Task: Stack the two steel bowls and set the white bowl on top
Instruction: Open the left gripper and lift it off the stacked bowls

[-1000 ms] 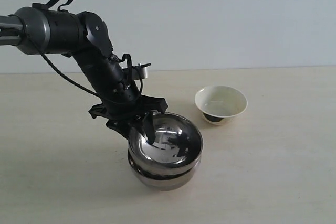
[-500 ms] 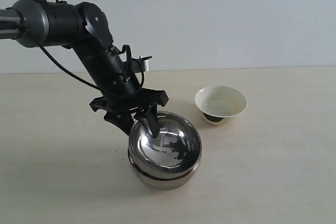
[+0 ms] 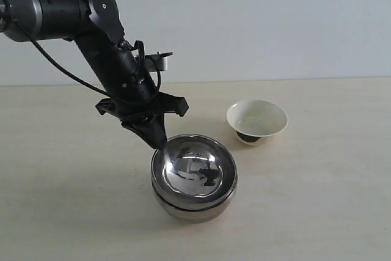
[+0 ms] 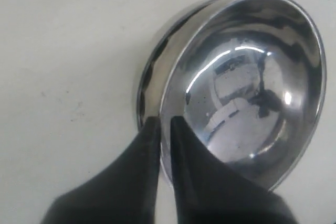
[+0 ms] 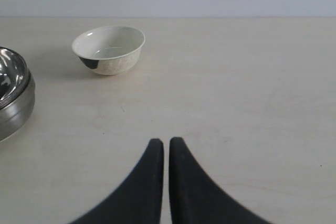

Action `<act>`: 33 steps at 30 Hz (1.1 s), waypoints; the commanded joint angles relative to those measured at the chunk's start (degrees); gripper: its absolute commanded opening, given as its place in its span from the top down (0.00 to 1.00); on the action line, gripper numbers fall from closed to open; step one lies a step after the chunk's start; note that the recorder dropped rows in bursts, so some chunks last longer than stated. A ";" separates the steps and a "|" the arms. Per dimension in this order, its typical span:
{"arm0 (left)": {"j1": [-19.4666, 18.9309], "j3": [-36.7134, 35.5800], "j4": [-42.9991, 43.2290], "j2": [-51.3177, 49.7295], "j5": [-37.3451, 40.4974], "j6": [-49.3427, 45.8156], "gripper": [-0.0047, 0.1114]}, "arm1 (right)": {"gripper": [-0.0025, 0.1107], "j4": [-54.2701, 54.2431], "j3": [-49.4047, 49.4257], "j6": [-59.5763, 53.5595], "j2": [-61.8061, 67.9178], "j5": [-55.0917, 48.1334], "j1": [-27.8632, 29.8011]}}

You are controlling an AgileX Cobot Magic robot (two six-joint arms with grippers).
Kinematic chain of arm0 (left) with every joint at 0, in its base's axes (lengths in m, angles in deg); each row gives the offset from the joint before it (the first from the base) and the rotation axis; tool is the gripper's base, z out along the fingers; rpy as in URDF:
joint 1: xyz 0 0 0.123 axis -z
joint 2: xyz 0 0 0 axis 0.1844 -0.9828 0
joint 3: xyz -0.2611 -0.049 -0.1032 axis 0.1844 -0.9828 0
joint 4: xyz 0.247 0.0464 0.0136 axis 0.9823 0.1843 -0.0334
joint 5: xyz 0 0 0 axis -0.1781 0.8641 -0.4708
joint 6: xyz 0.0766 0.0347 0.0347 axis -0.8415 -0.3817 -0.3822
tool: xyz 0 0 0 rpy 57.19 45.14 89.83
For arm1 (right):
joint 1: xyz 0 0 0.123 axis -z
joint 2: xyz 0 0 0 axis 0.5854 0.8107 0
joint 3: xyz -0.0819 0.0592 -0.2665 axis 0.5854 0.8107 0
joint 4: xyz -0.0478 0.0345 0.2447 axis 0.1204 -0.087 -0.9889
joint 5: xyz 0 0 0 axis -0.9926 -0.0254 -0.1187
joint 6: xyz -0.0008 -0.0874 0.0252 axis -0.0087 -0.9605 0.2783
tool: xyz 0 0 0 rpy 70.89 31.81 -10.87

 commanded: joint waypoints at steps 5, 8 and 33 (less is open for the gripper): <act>0.25 -4.67 4.40 0.56 -5.26 -0.71 0.93 | 0.98 0.06 0.02 -0.16 -0.25 0.29 0.37; 0.25 -5.08 4.65 0.56 -5.43 -0.71 0.93 | 0.98 0.06 0.02 -0.16 -0.25 0.29 0.37; -0.35 -4.98 7.64 8.41 -3.98 -0.71 0.93 | 0.98 0.06 0.02 -0.16 -0.25 0.29 0.37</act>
